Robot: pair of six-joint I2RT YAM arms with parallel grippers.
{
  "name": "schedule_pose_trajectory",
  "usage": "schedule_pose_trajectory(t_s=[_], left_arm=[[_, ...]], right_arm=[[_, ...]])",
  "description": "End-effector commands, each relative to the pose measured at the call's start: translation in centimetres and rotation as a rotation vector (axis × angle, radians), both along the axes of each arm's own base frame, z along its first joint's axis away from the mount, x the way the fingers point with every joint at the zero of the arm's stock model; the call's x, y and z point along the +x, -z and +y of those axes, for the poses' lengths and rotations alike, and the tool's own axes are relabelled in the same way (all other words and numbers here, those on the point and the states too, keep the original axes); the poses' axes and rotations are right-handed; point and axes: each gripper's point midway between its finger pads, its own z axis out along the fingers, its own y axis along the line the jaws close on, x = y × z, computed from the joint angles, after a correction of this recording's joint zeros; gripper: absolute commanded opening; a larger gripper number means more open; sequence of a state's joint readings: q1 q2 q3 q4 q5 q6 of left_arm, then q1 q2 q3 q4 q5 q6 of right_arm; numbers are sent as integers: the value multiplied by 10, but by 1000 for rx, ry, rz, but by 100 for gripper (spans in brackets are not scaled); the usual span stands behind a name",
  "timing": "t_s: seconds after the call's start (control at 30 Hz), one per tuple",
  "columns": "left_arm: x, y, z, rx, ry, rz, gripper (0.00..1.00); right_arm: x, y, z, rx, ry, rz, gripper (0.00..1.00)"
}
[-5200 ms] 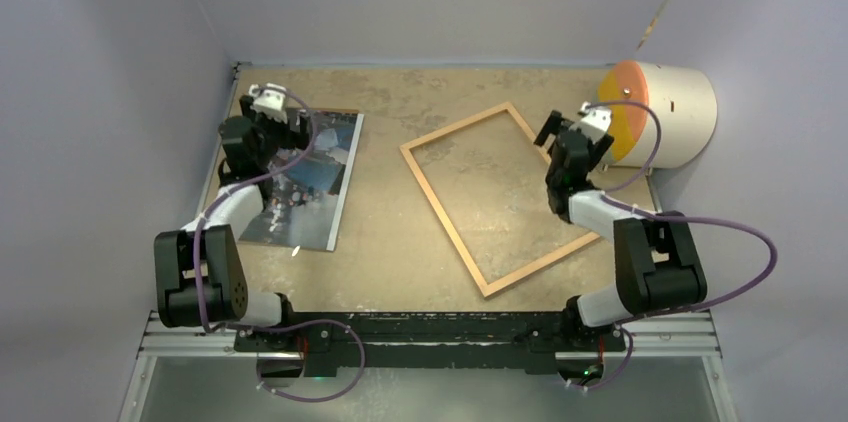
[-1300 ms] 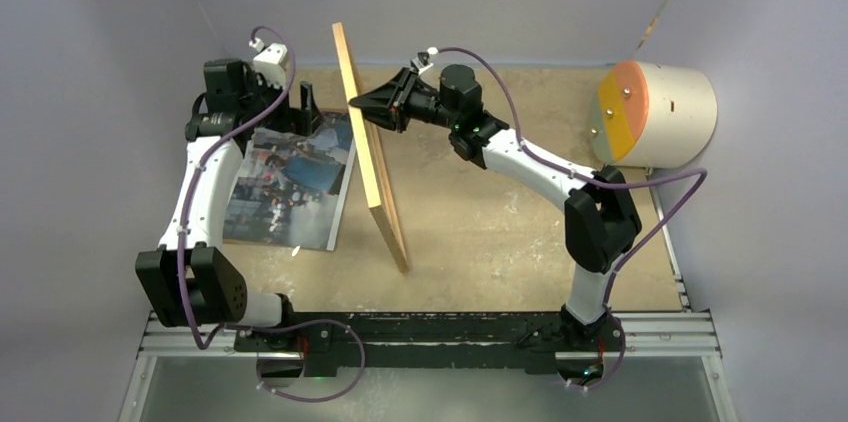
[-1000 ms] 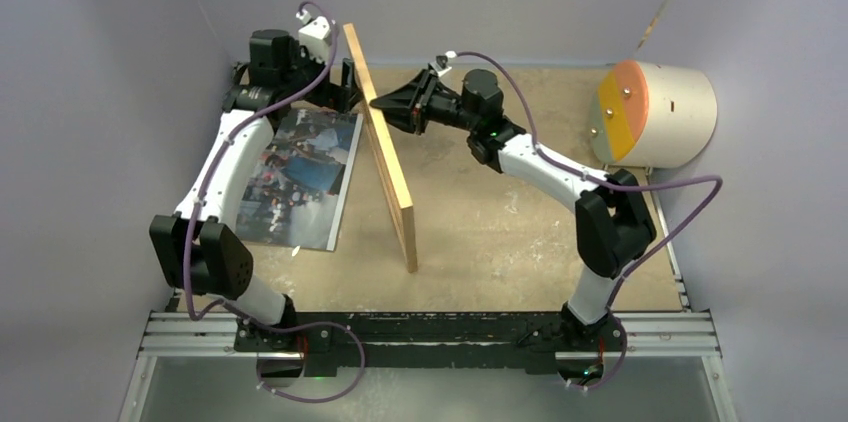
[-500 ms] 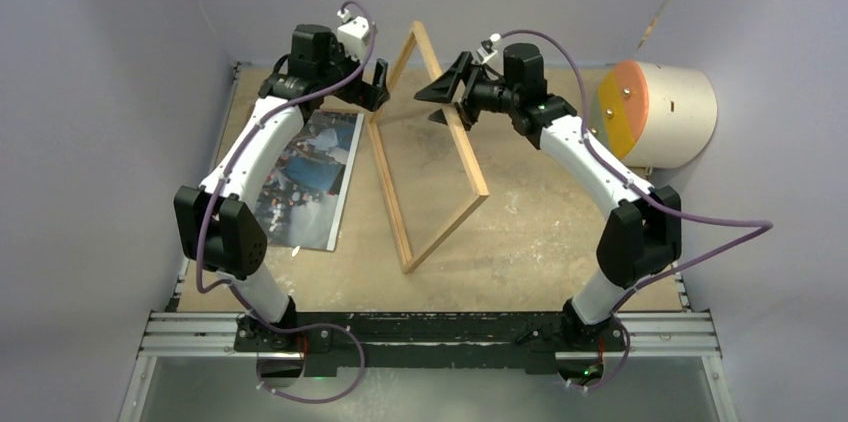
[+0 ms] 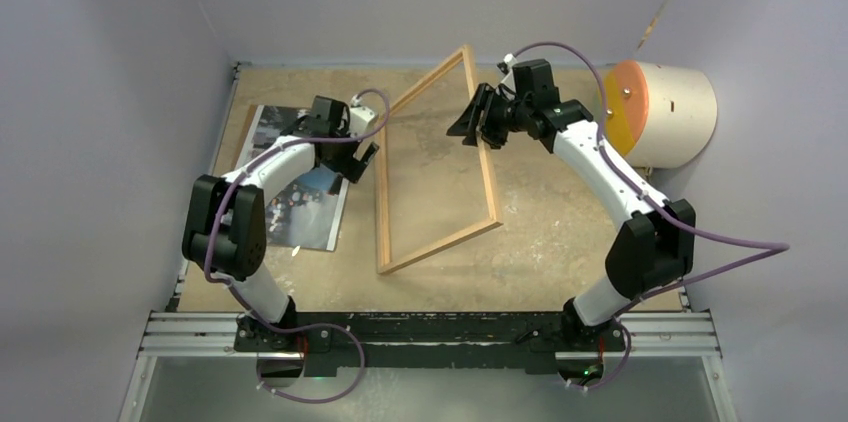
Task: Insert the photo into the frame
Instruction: Turn over the photo frame at the center of the board.
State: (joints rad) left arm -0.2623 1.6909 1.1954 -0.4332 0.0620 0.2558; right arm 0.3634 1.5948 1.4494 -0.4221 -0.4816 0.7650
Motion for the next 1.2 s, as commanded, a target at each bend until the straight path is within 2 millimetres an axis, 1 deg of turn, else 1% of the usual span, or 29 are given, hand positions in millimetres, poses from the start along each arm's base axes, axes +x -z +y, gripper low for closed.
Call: schedule_pose_trajectory(t_s=[0.0,0.13,0.3,0.37,0.47,0.53,0.6,0.67,0.77,0.9,0.97,1.17], left_arm=[[2,-8,16,85,39,-110,100],[-6,12,17,95,51,-99,100],[-11,24,9,69,77,-102,100],[-14,33,9,87,85,-87,100],[-15,45,12,115,88,-56,100],[-16,48,16,139,82,-53,100],[-17,48,14,141,93,-56,100],[-17,49,11,145,106,-57,100],[-19,54,8,159,118,-47,100],[-23,63,9,176,124,-27,100],[-25,67,9,181,128,-23,100],[-27,70,9,184,130,-18,100]], right_arm=[[-9,20,-25,-127,19,-37,50],[-15,42,-37,-193,38,-23,47],[-27,67,-52,-265,53,-5,49],[-29,76,-59,-300,69,3,51],[-30,89,-69,-345,89,15,51],[-30,101,-76,-382,106,30,52],[-31,115,-81,-415,113,53,53],[-32,131,-86,-445,124,82,57],[-33,154,-91,-483,135,128,60],[-33,173,-92,-483,134,164,60],[-32,180,-92,-481,138,174,60],[-29,204,-98,-497,149,217,61]])
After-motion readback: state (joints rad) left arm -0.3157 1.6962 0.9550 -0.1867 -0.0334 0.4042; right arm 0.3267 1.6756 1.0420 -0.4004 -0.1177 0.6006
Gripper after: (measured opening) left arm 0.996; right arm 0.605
